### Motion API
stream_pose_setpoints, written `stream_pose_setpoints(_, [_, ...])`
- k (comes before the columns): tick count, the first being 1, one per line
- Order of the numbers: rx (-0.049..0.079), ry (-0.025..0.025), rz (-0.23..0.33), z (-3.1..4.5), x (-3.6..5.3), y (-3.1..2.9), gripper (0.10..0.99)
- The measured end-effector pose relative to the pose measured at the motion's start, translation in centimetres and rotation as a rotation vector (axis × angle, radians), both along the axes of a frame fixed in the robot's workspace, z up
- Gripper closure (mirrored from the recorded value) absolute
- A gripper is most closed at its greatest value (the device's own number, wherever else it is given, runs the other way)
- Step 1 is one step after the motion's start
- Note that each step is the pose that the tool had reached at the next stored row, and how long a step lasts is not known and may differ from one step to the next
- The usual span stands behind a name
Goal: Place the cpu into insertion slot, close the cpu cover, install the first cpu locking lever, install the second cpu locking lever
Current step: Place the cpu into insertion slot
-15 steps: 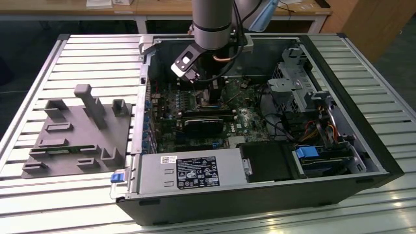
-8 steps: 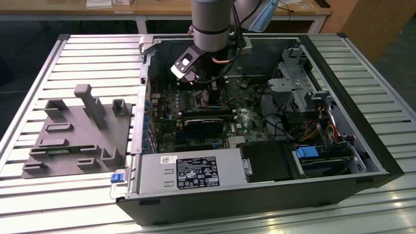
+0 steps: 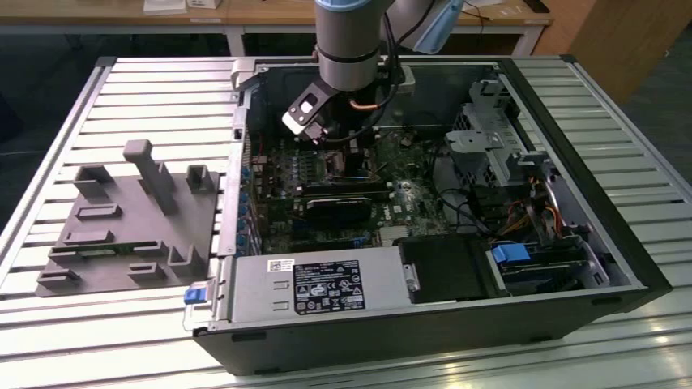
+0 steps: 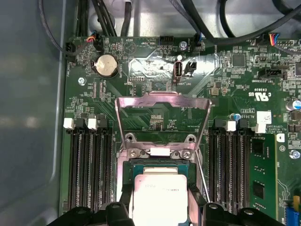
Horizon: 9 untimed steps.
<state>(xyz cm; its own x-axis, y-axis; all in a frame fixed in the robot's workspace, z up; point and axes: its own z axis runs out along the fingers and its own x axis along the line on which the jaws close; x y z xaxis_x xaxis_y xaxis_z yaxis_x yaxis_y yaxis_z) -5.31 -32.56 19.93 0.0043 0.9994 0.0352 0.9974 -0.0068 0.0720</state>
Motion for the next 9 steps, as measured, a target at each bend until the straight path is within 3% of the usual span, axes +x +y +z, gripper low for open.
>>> stream_pose_setpoints(9, [0.0,0.0,-0.005,-0.38,-0.05,0.0,0.549])
